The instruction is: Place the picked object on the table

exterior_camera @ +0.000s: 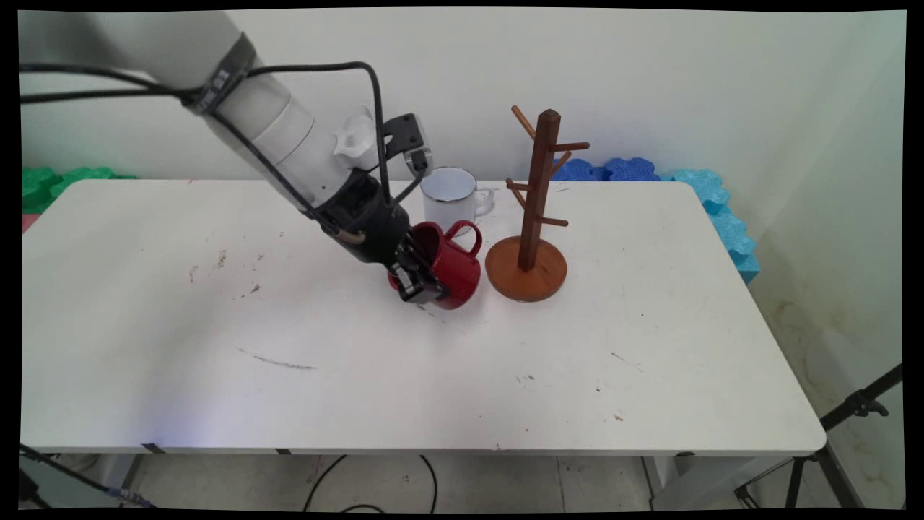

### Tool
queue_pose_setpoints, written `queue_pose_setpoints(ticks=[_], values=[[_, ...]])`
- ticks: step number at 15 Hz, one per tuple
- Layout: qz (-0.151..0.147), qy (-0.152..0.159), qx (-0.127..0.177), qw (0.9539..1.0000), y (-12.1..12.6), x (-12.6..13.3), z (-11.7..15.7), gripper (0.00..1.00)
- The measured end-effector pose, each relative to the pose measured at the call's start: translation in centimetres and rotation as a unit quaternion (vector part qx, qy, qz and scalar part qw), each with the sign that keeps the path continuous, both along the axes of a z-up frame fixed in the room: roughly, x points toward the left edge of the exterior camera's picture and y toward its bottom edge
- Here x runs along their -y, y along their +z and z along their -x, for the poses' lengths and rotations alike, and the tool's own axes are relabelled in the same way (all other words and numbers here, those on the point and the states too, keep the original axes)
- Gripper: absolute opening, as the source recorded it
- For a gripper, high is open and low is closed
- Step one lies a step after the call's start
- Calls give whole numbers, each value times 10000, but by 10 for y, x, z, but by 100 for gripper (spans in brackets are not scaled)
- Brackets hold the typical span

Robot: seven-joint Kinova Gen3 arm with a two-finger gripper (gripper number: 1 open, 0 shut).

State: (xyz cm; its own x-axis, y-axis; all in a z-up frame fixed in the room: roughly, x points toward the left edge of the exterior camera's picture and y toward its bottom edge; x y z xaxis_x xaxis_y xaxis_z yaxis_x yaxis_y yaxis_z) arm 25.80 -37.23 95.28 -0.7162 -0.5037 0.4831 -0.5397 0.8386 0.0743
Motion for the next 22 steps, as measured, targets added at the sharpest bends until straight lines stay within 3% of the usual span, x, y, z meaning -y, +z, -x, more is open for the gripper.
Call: queue_pose_setpoints(ticks=[4,12,16,22], values=[[-62,-397,432,9983,9,6,3,0],[-290,-1059,1175,9870,-5,16,8,0],[-357,-1257,1367,9820,-20,22,13,0],[-418,-1416,1471,9780,-38,28,21,0]])
